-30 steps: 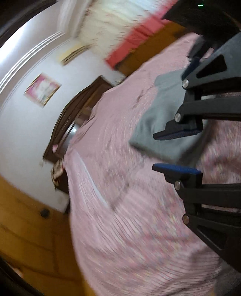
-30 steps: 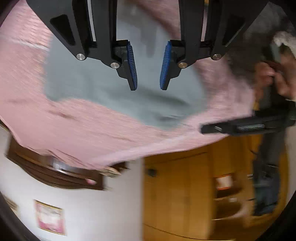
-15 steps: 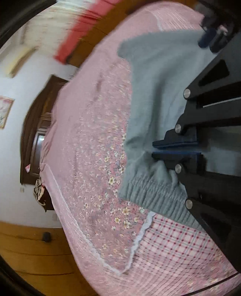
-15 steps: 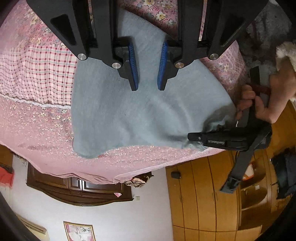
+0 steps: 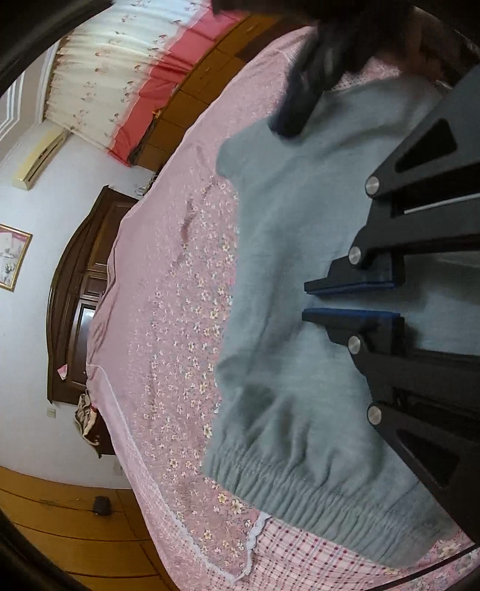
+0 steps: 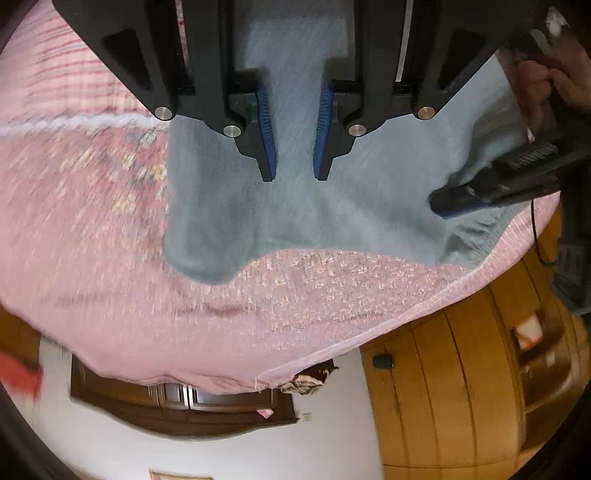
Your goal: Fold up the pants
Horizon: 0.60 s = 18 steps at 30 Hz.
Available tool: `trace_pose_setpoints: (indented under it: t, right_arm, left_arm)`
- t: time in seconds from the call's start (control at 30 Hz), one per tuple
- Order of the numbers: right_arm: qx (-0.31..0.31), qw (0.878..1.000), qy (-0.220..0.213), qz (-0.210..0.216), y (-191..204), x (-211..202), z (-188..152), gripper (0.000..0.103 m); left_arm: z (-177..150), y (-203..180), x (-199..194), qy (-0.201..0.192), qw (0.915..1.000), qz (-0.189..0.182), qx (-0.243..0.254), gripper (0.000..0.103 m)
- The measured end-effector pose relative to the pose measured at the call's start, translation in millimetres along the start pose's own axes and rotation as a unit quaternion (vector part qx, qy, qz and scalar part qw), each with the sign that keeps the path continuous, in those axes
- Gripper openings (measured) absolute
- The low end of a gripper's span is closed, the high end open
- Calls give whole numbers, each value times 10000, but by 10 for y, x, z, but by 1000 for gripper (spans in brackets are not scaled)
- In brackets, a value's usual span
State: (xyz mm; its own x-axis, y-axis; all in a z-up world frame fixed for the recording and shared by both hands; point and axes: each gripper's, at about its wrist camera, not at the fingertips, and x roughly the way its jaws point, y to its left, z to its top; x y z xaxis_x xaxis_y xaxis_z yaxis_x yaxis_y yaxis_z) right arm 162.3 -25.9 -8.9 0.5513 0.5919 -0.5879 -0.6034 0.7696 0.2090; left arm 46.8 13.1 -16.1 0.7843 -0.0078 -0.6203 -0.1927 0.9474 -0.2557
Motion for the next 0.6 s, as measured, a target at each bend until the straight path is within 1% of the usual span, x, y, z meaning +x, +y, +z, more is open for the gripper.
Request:
trace_pose_setpoints:
  t: [0.03, 0.07, 0.13, 0.17, 0.2, 0.27, 0.3, 0.37, 0.4, 0.47, 0.57, 0.6]
  right_arm:
    - [82, 9999, -107, 49, -19, -62, -4, 23]
    - [174, 9995, -249, 79, -36, -144, -10, 23]
    - [248, 9989, -381, 150, -70, -209, -23, 24]
    - [229, 9990, -357, 146, -70, -205, -46, 25]
    - [148, 9997, -204, 43, -83, -145, -94, 25]
    - [6, 10000, -58, 34, -83, -32, -194, 25]
    - [-55, 9997, -226, 55, -114, -23, -225, 25]
    - [-82, 9993, -352, 71, -116, -38, -265, 25]
    - [-53, 9992, -378, 91, -125, -52, -275, 25]
    - [91, 9992, -364, 170, -153, -107, -258, 25]
    - [451, 9975, -410, 366, -257, -293, -281, 25]
    - [693, 9956, -455, 447, -342, -381, -282, 28]
  left_arm:
    - [27, 15, 7, 3, 10000, -68, 31, 8]
    - [73, 2, -45, -15, 9998, -211, 58, 8]
    - [188, -58, -139, -238, 9981, -572, 40, 8]
    - [248, -93, -148, -304, 9974, -644, 72, 8]
    - [355, -149, -80, -319, 9974, -636, 120, 8]
    - [418, -153, 83, -158, 9986, -483, 145, 8]
    - [428, -112, 217, -8, 9993, -361, 94, 8]
    - [386, 4, 447, 268, 9994, -201, -7, 8]
    - [368, 60, 501, 285, 9991, -297, -94, 7]
    - [356, 101, 479, 194, 9988, -407, -200, 7]
    - [314, 80, 374, 90, 9992, -376, -66, 8]
    - [300, 83, 323, 68, 9993, -369, -40, 9]
